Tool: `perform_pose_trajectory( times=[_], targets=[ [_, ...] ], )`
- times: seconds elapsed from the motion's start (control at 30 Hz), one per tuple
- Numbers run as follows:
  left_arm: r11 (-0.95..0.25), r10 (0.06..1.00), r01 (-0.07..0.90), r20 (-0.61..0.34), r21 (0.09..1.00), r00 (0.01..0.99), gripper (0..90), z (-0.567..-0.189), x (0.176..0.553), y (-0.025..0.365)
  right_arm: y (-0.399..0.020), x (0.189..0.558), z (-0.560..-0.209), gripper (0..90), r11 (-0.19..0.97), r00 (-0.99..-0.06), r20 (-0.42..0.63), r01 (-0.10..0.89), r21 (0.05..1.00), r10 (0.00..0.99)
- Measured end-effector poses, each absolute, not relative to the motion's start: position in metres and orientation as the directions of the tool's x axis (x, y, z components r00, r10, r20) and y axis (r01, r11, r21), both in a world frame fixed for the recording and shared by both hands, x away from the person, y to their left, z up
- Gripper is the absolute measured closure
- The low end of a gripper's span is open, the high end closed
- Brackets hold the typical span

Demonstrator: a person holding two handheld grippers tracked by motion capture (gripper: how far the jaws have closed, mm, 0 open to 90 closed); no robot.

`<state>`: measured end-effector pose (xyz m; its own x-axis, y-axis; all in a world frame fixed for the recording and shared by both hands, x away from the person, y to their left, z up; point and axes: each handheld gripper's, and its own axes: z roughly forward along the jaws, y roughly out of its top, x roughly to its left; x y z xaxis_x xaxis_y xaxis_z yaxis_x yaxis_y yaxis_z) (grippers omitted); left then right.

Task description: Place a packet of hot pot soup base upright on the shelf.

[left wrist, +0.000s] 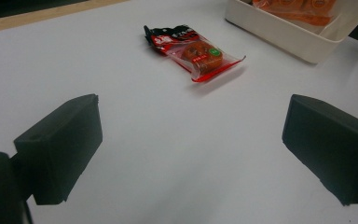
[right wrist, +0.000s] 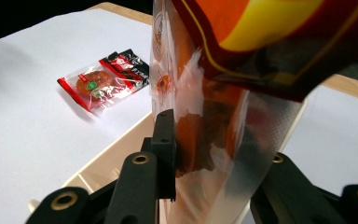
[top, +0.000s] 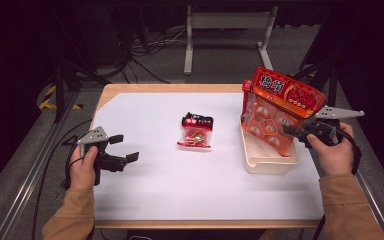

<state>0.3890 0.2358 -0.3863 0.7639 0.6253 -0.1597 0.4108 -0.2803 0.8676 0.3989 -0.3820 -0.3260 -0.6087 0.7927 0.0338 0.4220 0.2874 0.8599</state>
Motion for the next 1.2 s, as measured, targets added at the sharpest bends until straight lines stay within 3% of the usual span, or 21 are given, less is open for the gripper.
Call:
perform_pose_trajectory(
  times=[0.4,0.57,1.2],
  targets=[
    [-0.29,0.618,0.413,-0.16,0.863,0.77,5.3,-0.387,0.389,0.235,-0.383,0.397,-0.334,70.6,0.302,-0.608,0.028,0.434,0.849,0.794],
    [-0.285,0.619,0.416,-0.165,0.864,0.768,5.3,-0.387,0.389,0.235,-0.37,0.402,-0.347,70.6,0.358,-0.62,-0.001,0.452,0.817,0.785],
    [-0.293,0.608,0.426,-0.177,0.856,0.774,5.2,-0.389,0.391,0.23,-0.375,0.407,-0.36,70.3,0.333,-0.593,0.02,0.479,0.812,0.805]
  ],
)
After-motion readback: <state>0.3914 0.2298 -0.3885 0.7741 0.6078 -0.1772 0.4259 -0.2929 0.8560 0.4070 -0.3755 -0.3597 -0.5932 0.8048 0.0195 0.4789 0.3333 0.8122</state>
